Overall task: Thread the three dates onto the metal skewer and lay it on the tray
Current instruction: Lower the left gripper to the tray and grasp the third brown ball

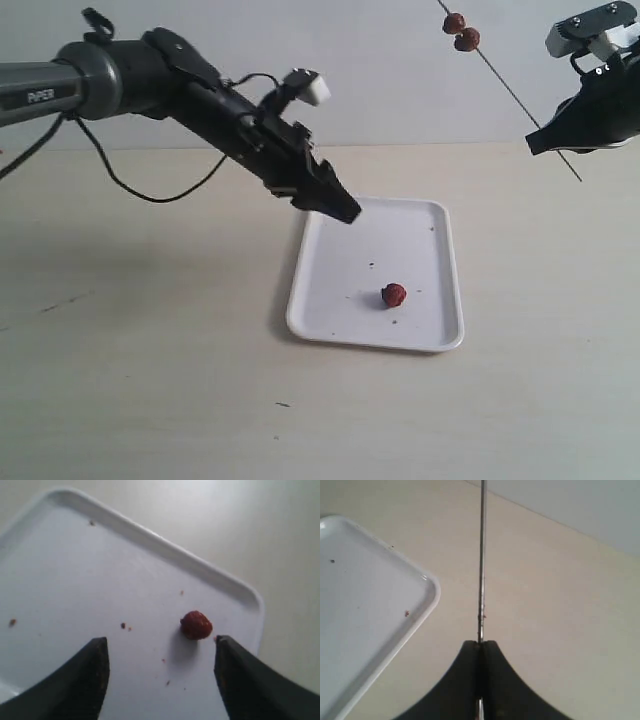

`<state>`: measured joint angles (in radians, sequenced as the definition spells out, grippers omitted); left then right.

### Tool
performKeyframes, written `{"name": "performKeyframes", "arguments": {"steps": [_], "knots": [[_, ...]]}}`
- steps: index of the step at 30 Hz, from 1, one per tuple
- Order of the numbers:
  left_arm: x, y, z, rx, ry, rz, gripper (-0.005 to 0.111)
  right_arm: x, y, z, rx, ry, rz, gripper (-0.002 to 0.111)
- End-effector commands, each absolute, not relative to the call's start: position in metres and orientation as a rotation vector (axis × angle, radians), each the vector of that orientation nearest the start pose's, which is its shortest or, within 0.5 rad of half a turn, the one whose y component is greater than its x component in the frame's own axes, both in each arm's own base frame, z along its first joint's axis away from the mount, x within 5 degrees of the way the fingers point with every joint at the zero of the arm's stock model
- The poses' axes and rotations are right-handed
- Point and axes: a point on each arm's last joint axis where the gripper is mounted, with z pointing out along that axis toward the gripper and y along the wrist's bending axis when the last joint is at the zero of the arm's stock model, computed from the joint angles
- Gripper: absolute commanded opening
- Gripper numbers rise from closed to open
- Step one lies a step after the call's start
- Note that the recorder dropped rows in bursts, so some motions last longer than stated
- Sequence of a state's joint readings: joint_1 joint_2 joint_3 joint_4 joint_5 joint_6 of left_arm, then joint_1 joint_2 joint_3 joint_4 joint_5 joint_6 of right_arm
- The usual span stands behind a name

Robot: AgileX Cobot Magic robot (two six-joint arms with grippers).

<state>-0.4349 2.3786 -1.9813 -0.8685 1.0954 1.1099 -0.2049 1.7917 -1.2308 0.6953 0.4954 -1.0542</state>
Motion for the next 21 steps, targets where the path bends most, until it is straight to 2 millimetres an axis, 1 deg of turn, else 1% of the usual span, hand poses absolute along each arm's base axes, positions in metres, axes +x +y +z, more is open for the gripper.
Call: {"name": "performKeyframes", "arguments": {"steps": [1, 2, 4, 6, 8, 12, 15, 19, 21], "knots": [[0.389, -0.312, 0.16, 1.957, 1.912, -0.57, 0.061, 0.386, -0.053, 0.235, -0.371, 2.34, 0.088, 0.0], [0.385, -0.317, 0.156, 2.082, 1.824, -0.43, 0.061, 0.386, -0.053, 0.235, -0.373, 2.341, 0.091, 0.0], [0.378, -0.327, 0.153, 2.242, 1.683, -0.256, 0.061, 0.386, -0.053, 0.235, -0.37, 2.342, 0.091, 0.0], [0.37, -0.336, 0.15, 2.375, 1.53, -0.142, 0.061, 0.386, -0.053, 0.235, -0.37, 2.342, 0.091, 0.0], [0.363, -0.346, 0.149, 2.449, 1.39, -0.111, 0.061, 0.386, -0.053, 0.235, -0.37, 2.342, 0.091, 0.0], [0.358, -0.358, 0.146, 2.49, 1.221, -0.057, 0.061, 0.385, -0.053, 0.235, -0.368, 2.343, 0.098, 0.0], [0.361, -0.361, 0.141, 2.482, 1.174, -0.028, 0.061, 0.385, -0.052, 0.235, -0.371, 2.345, 0.103, 0.0], [0.361, -0.361, 0.13, 2.538, 1.097, -0.01, 0.061, 0.386, -0.051, 0.236, -0.34, 2.338, 0.131, 0.0], [0.361, -0.361, 0.128, 2.551, 1.065, -0.007, 0.061, 0.386, -0.051, 0.236, -0.337, 2.337, 0.134, 0.0]]}}
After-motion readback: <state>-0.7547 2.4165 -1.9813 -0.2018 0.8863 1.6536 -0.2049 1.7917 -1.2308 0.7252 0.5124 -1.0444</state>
